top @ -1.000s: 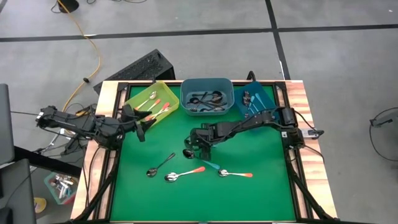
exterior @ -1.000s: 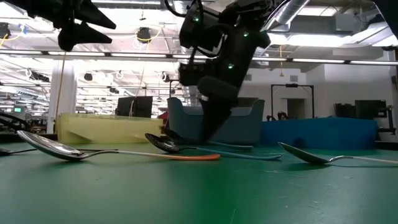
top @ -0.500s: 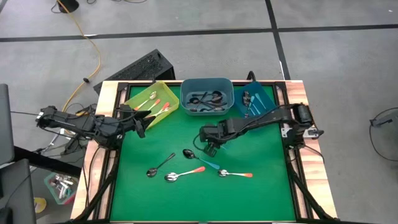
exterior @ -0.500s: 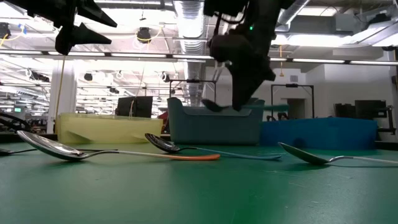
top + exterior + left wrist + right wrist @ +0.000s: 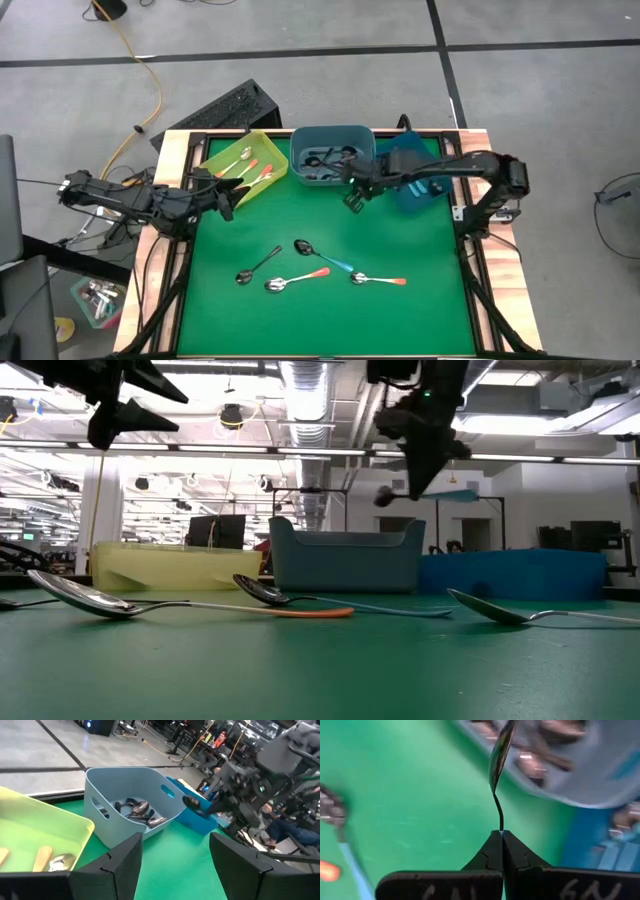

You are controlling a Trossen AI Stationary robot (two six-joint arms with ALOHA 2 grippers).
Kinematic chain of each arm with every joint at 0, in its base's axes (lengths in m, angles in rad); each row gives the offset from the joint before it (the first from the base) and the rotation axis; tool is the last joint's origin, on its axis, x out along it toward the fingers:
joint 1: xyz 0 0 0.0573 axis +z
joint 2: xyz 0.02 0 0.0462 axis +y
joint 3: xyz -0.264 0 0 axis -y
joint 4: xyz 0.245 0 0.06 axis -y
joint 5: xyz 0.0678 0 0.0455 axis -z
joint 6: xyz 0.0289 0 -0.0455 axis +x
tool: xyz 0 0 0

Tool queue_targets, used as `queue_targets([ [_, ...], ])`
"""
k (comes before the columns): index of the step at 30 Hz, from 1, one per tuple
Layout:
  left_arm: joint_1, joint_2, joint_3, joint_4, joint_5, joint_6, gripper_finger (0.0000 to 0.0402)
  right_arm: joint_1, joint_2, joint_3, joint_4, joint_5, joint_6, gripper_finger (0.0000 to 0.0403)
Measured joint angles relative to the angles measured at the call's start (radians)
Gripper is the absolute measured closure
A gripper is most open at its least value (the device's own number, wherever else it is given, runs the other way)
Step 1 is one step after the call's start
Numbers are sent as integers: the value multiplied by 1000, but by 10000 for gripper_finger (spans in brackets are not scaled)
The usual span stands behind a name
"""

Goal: Sort silverware by color (type)
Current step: Put the blue spoon into the blue bin

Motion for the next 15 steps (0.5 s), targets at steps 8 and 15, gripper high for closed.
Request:
queue_targets([
  [8,0,0,0,-6,-28,-19,187,-130,-90,0,-244,110,-42,397],
  [15,0,0,0,-5,-69,-35,187,-247,-127,-2,-303,131,-128,397],
])
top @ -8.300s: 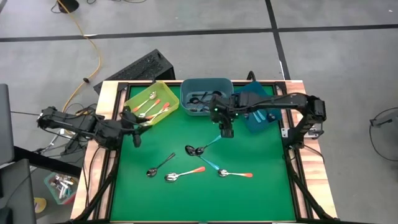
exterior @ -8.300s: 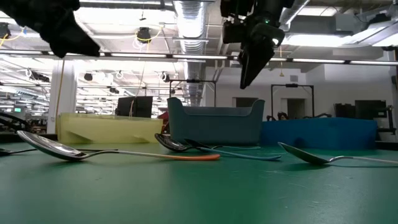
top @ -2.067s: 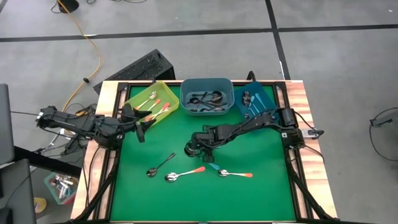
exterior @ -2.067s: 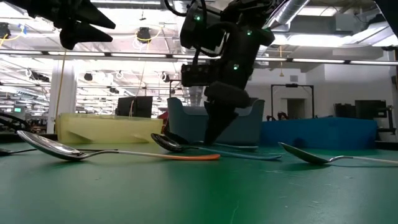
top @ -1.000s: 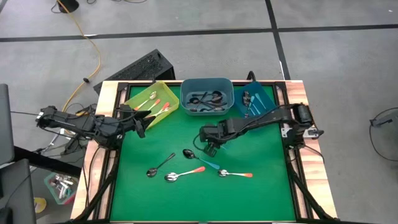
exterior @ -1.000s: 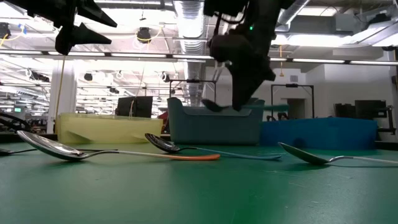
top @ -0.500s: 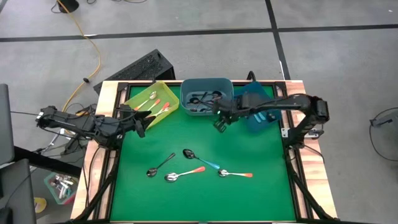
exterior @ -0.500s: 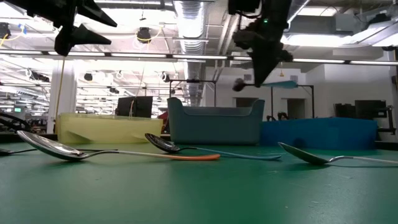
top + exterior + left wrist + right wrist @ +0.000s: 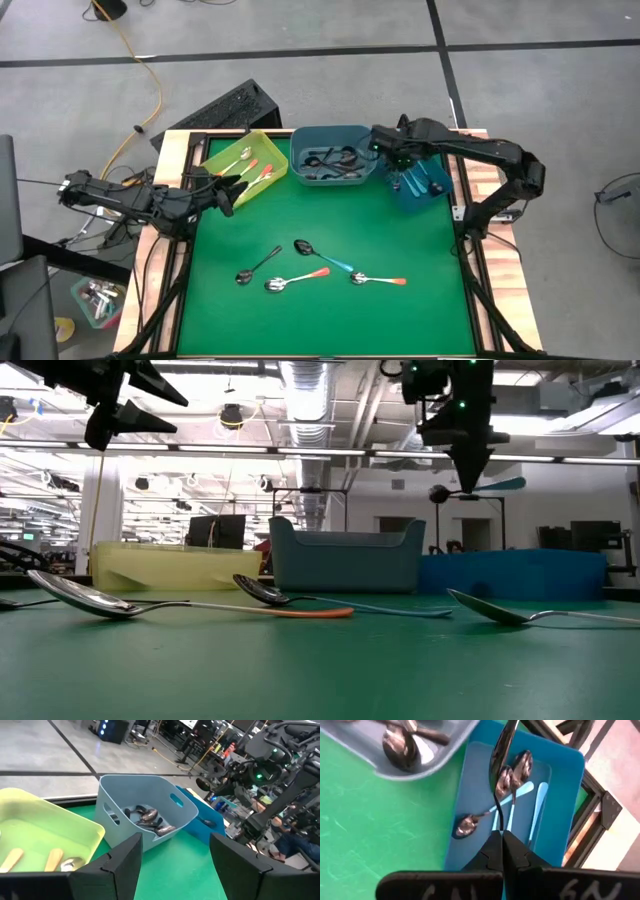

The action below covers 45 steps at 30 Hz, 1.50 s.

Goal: Sort silverware by color (type)
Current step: Put the blue spoon into the blue bin

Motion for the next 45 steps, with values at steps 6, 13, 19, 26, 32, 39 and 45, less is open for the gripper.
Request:
queue_targets([
  [6,15,0,0,0,-10,-1,187,-68,-104,-128,24,2,-38,397],
  [13,76,0,0,0,18,-35,187,-128,-255,-362,195,-25,-41,397],
  [19,128,0,0,-19,55,-37,187,-175,-298,-563,351,-23,-45,397],
  [26,171,0,0,-29,97,-38,187,-234,-258,-680,531,-29,-102,397],
  [32,191,0,0,-29,105,-43,187,-304,-209,-679,650,-60,-162,397],
  [39,191,0,0,-29,112,-37,187,-357,-136,-679,689,-86,-181,382],
  [45,191,0,0,-29,132,9,187,-362,-120,-679,720,-130,-195,289],
])
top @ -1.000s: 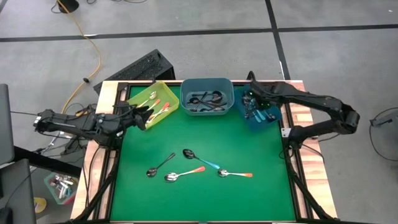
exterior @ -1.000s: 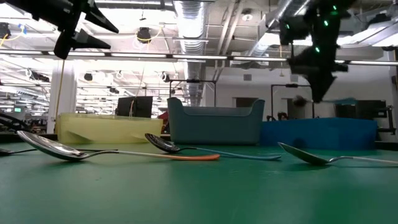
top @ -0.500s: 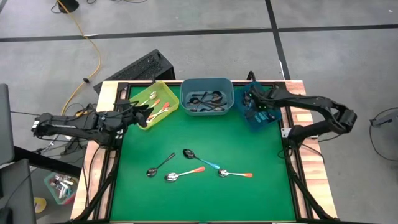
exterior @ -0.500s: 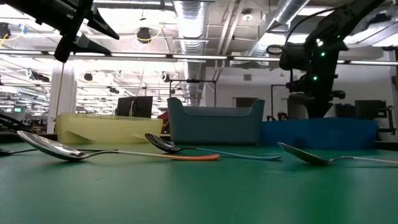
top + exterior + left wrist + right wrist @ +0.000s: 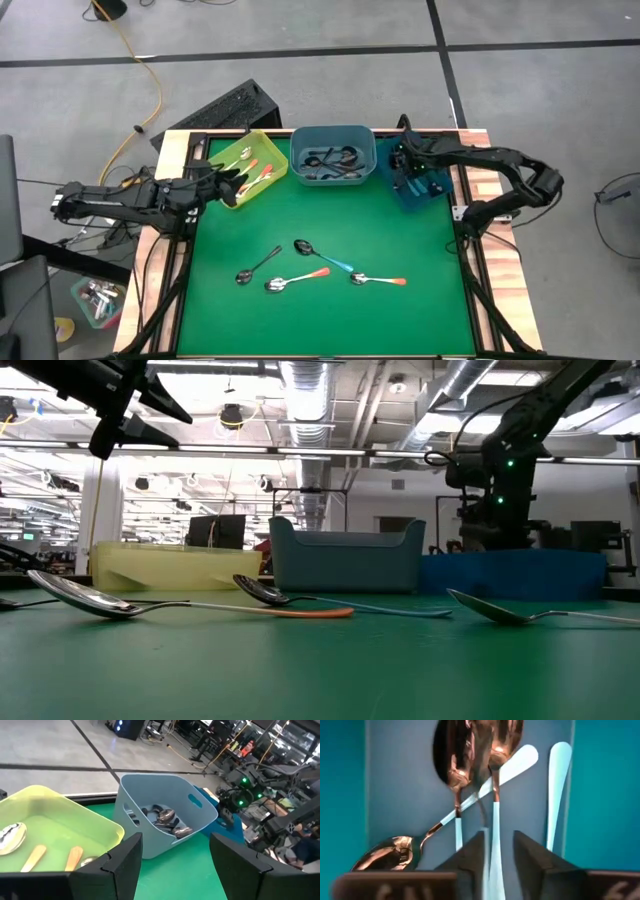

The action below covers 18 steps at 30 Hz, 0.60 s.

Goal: Sort silverware by color (type)
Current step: Put the blue spoon into the blue bin, then put the orange spoon into the yellow bin

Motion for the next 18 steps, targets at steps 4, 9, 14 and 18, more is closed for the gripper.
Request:
queue_targets([
  [4,0,0,0,0,0,17,187,0,-35,1,-4,0,2,225],
  [9,0,0,0,1,33,17,187,0,-98,62,-40,0,23,196],
  [14,0,0,0,7,36,57,187,16,-153,182,-89,-37,22,205],
  [18,0,0,0,22,49,99,187,55,-188,268,-84,-129,7,214],
])
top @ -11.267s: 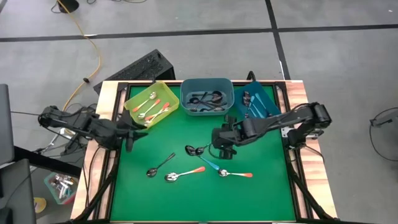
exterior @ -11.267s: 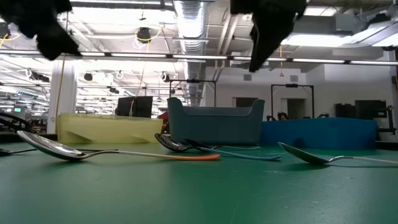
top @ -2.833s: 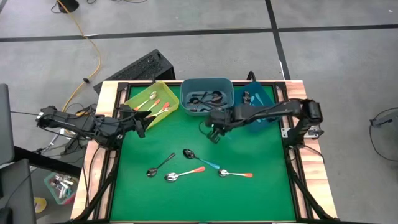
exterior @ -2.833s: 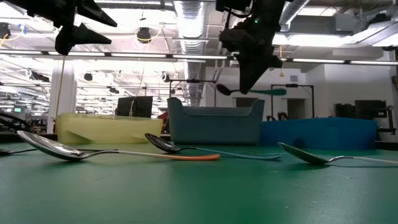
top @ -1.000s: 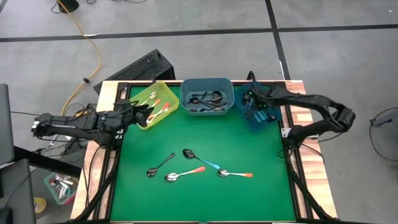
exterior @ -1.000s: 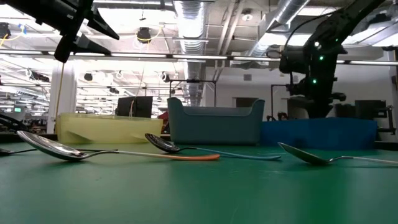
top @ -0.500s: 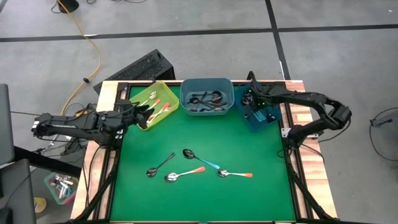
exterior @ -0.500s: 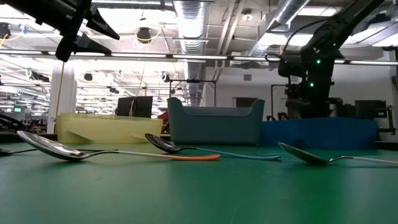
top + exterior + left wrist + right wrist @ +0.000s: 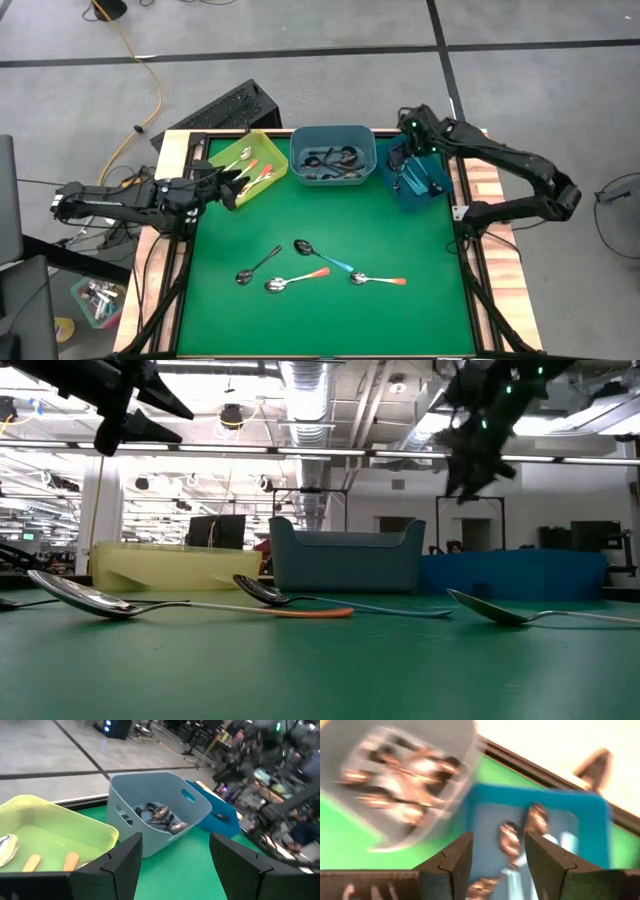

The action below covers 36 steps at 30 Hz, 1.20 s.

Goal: Sort silverware by color (type)
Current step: Put the orange spoon into the yellow bin

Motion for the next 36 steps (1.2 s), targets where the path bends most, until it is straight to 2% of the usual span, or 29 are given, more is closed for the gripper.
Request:
queue_targets([
  [4,0,0,0,0,77,64,187,72,-10,62,4,-108,-10,214],
  [7,-1,0,0,0,114,122,187,153,-10,90,10,-142,-2,213],
  [12,0,-13,0,27,118,206,187,306,8,94,37,-137,15,215],
  [20,0,-33,0,74,154,292,187,514,55,97,146,-80,148,216],
  [26,-1,-35,0,71,198,299,187,610,148,94,171,-52,208,216],
  [33,-1,-35,0,71,221,313,187,718,274,93,324,-51,235,216],
  [36,-1,-35,0,96,280,304,187,771,305,95,357,-50,244,216],
])
